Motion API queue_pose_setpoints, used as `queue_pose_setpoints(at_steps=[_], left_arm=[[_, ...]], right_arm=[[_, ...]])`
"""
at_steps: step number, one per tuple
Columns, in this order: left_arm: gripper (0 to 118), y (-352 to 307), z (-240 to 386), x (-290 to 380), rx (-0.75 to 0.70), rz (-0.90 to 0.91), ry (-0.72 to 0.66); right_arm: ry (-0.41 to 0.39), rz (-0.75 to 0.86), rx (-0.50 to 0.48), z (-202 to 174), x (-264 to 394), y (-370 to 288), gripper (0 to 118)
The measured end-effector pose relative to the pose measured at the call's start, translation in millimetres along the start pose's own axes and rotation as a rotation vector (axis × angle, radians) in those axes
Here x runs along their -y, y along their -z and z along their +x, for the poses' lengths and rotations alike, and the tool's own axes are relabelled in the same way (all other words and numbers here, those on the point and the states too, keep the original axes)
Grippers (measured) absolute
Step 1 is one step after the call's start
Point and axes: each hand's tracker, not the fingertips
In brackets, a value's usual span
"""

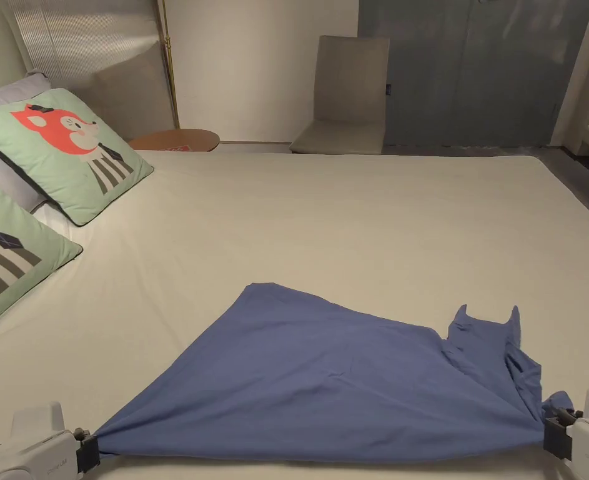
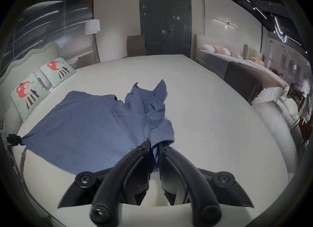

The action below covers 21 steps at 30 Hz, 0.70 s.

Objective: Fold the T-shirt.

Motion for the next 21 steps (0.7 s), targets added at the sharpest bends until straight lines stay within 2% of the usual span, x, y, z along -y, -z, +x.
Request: queue_pose_setpoints(at_steps=[5,10,14,16,17,18,19,20,21], left_arm=[[2,-23,-14,29,-0.017,-0.013,0.03],[1,-17,-20,50,-0.05,-0.129,0.053],[2,-8,-23,52,-0.052,-0.124,0.025],[3,-7,-21,47,-0.059,-0.137,0.031],[7,-10,-16,46,-0.064,-0.137,0.042],[24,-11,-13,44,-0.067,-0.136,0.051],[49,-13,-11,40,-0.071,-0.135,0.054],[76,-16,-8,35,-0.069,-0.129,0.055],[105,-21,-3,32,-0.055,-0.113,0.055]], right_arm=[[0.031,-0.03,-0.015,6,28,-32,8],[-0.002,-0.122,0.02,10,62,-32,8],[0.009,-0.159,0.025,6,79,-30,8],[0.015,-0.138,0.033,4,75,-36,10],[0.024,-0.146,0.038,3,71,-38,12],[0.033,-0.152,0.041,2,67,-39,17],[0.041,-0.154,0.045,0,63,-43,25],[0.046,-0.14,0.05,-2,54,-50,42],[0.045,-0.123,0.054,-4,49,-54,71]])
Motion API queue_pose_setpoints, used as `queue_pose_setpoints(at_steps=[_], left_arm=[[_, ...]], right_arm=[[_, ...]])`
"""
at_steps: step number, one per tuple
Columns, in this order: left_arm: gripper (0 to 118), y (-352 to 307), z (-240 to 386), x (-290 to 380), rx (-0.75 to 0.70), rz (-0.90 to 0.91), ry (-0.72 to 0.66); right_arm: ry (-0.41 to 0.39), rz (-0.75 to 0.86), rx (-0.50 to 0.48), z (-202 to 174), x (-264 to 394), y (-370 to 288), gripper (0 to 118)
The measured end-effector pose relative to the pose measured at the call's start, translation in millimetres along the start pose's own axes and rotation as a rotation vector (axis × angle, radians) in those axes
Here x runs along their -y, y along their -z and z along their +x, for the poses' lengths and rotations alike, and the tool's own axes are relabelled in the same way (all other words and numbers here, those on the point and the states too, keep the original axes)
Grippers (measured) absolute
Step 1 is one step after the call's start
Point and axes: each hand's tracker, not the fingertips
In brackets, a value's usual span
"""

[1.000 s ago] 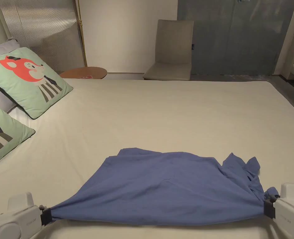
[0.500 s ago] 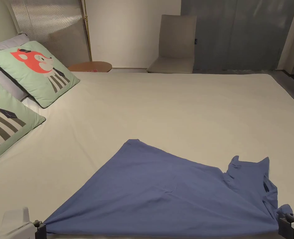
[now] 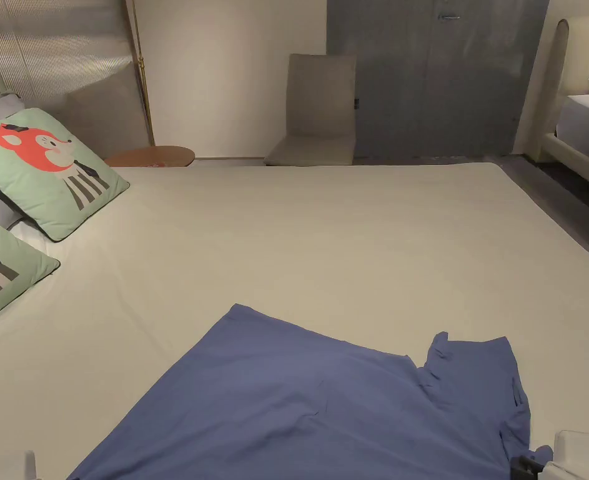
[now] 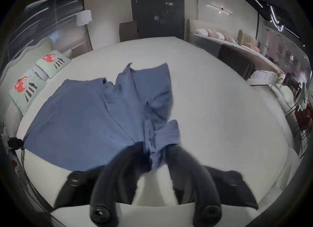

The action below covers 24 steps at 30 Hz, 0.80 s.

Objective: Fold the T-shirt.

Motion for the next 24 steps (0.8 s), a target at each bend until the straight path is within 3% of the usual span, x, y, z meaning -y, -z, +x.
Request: queue_pose_setpoints(at_steps=[1,2,3,13,18,19,20,22,23,24], left_arm=[[111,-9,7,-6,0.041,0.043,-0.008],[109,-19,14,-13,0.071,0.096,-0.013],[109,-30,21,-20,0.084,0.16,-0.022],[109,-139,121,-86,0.323,0.718,0.121],[106,-147,150,-96,0.324,0.802,0.142],[100,-146,154,-95,0.325,0.811,0.145],[87,-145,158,-96,0.332,0.812,0.157],[22,-140,163,-95,0.338,0.814,0.168],[2,-136,164,-97,0.349,0.808,0.177],[0,-133,165,-96,0.367,0.801,0.183]], right_arm=[[-0.012,0.035,0.002,-4,-8,-7,89],[-0.011,0.068,0.004,-8,-16,-15,101],[-0.009,0.112,-0.003,-15,-26,-29,106],[-0.032,0.639,0.016,-57,-102,-113,106],[-0.068,0.703,0.045,-76,-108,-133,102],[-0.079,0.715,0.041,-80,-108,-137,95],[-0.091,0.731,0.042,-82,-106,-138,81],[-0.109,0.741,0.066,-86,-105,-136,22],[-0.112,0.741,0.062,-84,-104,-129,1],[-0.112,0.745,0.06,-84,-103,-125,0]])
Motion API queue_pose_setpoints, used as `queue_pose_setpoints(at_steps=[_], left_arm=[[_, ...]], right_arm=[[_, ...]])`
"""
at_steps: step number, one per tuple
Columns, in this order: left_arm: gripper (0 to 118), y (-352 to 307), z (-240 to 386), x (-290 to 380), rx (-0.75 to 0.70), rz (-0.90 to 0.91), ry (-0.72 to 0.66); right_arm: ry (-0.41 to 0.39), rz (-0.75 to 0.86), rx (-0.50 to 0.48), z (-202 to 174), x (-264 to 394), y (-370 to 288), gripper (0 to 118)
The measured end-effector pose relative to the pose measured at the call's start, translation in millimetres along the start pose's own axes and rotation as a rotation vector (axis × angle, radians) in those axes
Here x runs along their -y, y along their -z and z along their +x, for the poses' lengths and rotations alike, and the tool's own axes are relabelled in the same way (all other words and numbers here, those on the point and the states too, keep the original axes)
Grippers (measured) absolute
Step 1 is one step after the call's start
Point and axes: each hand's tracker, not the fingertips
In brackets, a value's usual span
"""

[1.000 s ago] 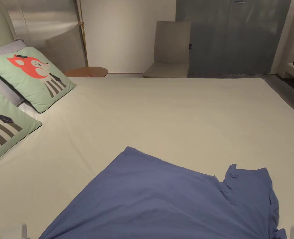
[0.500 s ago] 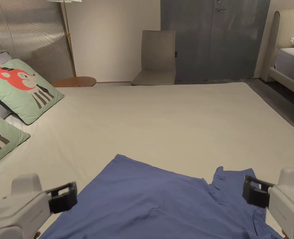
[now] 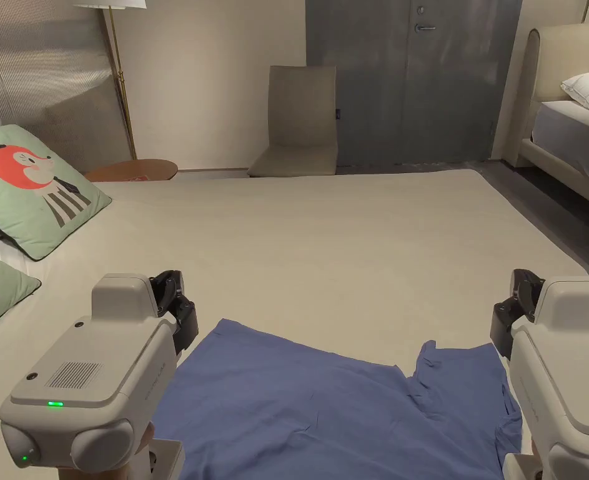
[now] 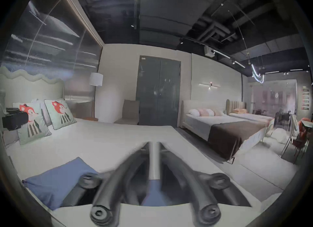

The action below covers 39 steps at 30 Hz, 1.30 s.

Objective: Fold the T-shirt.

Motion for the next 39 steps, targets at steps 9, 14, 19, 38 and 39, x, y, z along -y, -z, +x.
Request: queue_pose_setpoints(at_steps=[9,14,19,38,39], left_arm=[[0,83,-19,13,0.07,-0.23,-0.042],[0,173,-38,34,0.106,-0.407,-0.101],[0,257,-47,68,0.113,-0.533,-0.016],[8,366,-25,162,0.113,-0.914,0.118],[2,365,-24,160,0.127,-0.92,0.103]], right_arm=[[-0.003,-0.032,-0.004,6,11,25,0],[0.005,-0.061,0.014,12,28,55,0],[-0.013,-0.11,0.021,14,32,84,0],[-0.018,-0.277,0.099,40,92,121,0],[-0.019,-0.279,0.103,39,90,118,0]])
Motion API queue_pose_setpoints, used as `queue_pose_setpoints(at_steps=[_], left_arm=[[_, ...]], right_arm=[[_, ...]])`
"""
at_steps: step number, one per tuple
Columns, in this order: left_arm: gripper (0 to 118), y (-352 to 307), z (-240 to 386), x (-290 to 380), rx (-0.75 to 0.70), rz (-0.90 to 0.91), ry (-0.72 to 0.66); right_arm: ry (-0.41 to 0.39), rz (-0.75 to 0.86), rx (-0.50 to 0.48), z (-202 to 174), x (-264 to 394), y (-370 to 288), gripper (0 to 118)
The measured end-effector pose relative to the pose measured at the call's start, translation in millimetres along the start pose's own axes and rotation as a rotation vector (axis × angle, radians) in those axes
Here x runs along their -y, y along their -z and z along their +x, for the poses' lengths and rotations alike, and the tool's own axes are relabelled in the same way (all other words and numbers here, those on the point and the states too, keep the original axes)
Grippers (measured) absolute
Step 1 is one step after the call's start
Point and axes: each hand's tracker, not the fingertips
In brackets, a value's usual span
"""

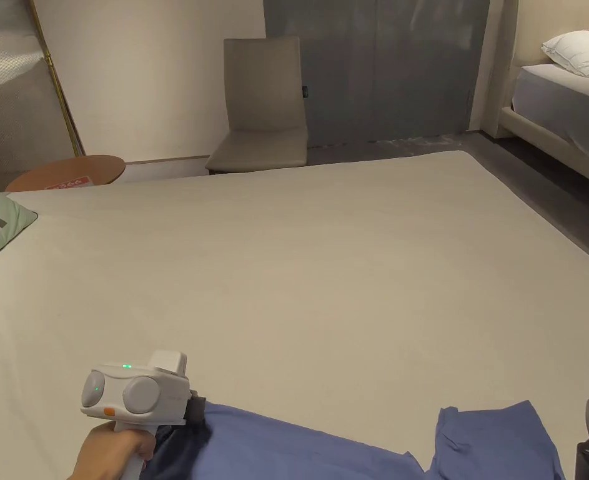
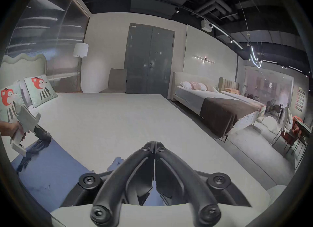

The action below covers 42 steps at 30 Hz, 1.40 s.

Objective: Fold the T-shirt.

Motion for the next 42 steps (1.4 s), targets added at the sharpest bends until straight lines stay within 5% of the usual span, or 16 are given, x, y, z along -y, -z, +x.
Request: queue_pose_setpoints(at_steps=[4,9,10,12,13,15,17,22,23,25,27,29,31,34,42], left_arm=[[2,-17,4,1,-0.039,0.071,-0.004],[2,-76,8,2,0.002,0.167,-0.04],[2,-87,9,4,0.012,0.188,-0.044],[2,-113,12,7,0.021,0.23,-0.036],[2,-126,16,8,0.034,0.244,-0.031],[2,-147,19,11,0.056,0.261,-0.027],[2,-160,22,14,0.058,0.289,-0.024],[2,-176,26,18,0.051,0.296,-0.008],[2,-178,26,20,0.049,0.295,-0.008],[2,-179,26,23,0.045,0.294,-0.012],[2,-182,26,27,0.036,0.297,-0.016],[2,-182,24,31,0.028,0.299,-0.021],[2,-185,22,34,0.021,0.299,-0.026],[2,-193,15,40,0.01,0.317,-0.051],[2,-242,-14,39,-0.04,0.441,-0.119]], right_arm=[[0.019,-0.045,-0.007,9,0,-4,1],[0.037,-0.294,-0.041,21,3,11,6],[0.056,-0.328,-0.052,22,8,16,21],[0.057,-0.445,-0.075,24,16,29,82],[0.057,-0.47,-0.074,23,22,33,100],[0.026,-0.471,-0.054,19,32,36,109],[-0.028,-0.524,-0.03,13,38,39,109],[0.024,-0.632,-0.035,12,74,58,105],[0.019,-0.64,-0.038,10,79,60,97],[0.009,-0.672,-0.059,8,87,62,61],[0.072,-0.646,-0.095,9,86,53,43],[0.005,-0.628,-0.107,5,78,47,5],[-0.103,-0.575,-0.045,4,73,40,5],[-0.047,-0.528,-0.083,13,62,34,5],[-0.162,-0.202,-0.108,5,-39,3,5]])
